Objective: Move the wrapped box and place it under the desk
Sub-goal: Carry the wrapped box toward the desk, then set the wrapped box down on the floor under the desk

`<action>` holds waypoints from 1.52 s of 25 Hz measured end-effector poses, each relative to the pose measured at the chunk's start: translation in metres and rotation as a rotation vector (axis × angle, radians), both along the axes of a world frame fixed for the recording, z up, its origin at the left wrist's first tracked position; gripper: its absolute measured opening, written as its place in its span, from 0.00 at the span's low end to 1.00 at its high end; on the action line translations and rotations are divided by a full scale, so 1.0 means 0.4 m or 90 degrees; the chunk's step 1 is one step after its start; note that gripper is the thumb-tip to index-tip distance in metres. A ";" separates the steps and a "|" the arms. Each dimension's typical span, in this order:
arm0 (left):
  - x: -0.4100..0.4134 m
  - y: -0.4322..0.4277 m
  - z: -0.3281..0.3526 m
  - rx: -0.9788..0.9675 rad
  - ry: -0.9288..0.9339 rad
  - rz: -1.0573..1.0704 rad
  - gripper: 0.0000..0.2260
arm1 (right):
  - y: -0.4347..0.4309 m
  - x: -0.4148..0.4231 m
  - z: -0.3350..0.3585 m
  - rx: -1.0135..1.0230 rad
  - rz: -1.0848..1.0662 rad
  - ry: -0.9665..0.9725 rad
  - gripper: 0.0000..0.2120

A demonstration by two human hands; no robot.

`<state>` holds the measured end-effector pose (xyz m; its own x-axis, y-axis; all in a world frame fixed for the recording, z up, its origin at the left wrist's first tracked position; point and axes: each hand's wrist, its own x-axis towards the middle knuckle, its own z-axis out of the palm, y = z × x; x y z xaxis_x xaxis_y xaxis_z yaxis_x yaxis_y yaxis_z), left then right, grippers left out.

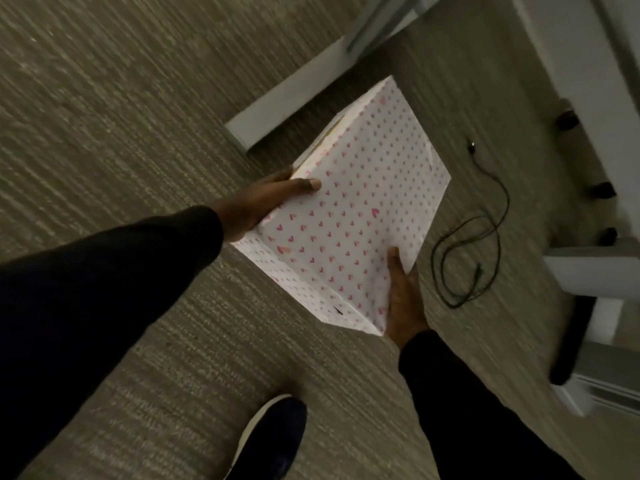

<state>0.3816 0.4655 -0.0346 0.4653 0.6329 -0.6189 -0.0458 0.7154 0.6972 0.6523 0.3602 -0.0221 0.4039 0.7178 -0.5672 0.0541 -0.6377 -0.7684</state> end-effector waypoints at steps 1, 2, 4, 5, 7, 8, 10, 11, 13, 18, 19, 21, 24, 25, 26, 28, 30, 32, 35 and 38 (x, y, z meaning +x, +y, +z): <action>0.005 0.011 -0.007 0.005 0.004 0.016 0.15 | 0.014 0.005 -0.010 0.006 -0.001 -0.003 0.28; 0.005 0.022 -0.016 0.010 0.010 0.029 0.14 | 0.028 0.008 -0.020 0.007 -0.006 -0.001 0.29; 0.008 0.035 -0.037 0.027 0.031 0.045 0.18 | 0.048 0.012 -0.034 0.009 -0.012 0.002 0.31; 0.007 0.038 -0.047 0.037 0.043 0.052 0.20 | 0.057 0.013 -0.039 0.013 -0.010 -0.003 0.31; -0.001 0.040 -0.055 0.066 0.073 0.056 0.22 | 0.074 0.010 -0.052 0.022 -0.015 -0.013 0.31; -0.008 0.042 -0.053 0.083 0.084 0.035 0.21 | 0.082 0.009 -0.061 0.025 -0.023 -0.012 0.32; -0.031 0.034 -0.038 0.131 0.097 -0.046 0.15 | 0.100 -0.001 -0.075 0.025 -0.040 -0.018 0.34; -0.045 0.025 -0.031 0.160 0.103 -0.102 0.12 | 0.106 -0.005 -0.081 0.018 -0.048 -0.036 0.36; -0.071 0.004 -0.044 0.227 0.139 -0.224 0.20 | 0.113 -0.018 -0.081 -0.007 -0.063 -0.085 0.40; -0.074 -0.005 -0.097 0.275 0.238 -0.224 0.35 | 0.129 -0.007 -0.097 -0.025 -0.033 -0.163 0.39; -0.062 0.003 -0.097 0.286 0.242 -0.207 0.35 | 0.142 0.002 -0.096 -0.026 -0.024 -0.169 0.39; -0.029 0.017 -0.103 0.297 0.264 -0.175 0.34 | 0.177 0.029 -0.089 -0.030 -0.007 -0.183 0.39; 0.045 0.022 -0.123 0.340 0.302 -0.136 0.38 | 0.244 0.072 -0.071 -0.055 -0.030 -0.236 0.46; 0.075 0.023 -0.128 0.351 0.306 -0.128 0.39 | 0.266 0.088 -0.068 -0.073 -0.051 -0.257 0.48; 0.106 0.026 -0.133 0.354 0.307 -0.128 0.39 | 0.286 0.101 -0.063 -0.091 -0.064 -0.288 0.48; 0.165 0.035 -0.144 0.340 0.301 -0.127 0.42 | 0.313 0.118 -0.048 -0.112 -0.050 -0.354 0.46; 0.217 0.054 -0.156 0.325 0.307 -0.126 0.46 | 0.324 0.138 -0.041 -0.113 -0.009 -0.404 0.43; 0.259 0.079 -0.165 0.319 0.317 -0.122 0.51 | 0.326 0.157 -0.041 -0.107 0.028 -0.425 0.42; 0.306 0.110 -0.169 0.307 0.290 -0.110 0.55 | 0.325 0.184 -0.048 -0.119 0.093 -0.410 0.48; 0.329 0.146 -0.169 0.306 0.271 -0.129 0.56 | 0.330 0.213 -0.062 -0.143 0.142 -0.414 0.53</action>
<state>0.5131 0.5241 -0.1023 0.3817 0.8095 -0.4461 0.4055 0.2870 0.8679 0.7377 0.4922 -0.0470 0.5676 0.7165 -0.4055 0.6031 -0.6971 -0.3876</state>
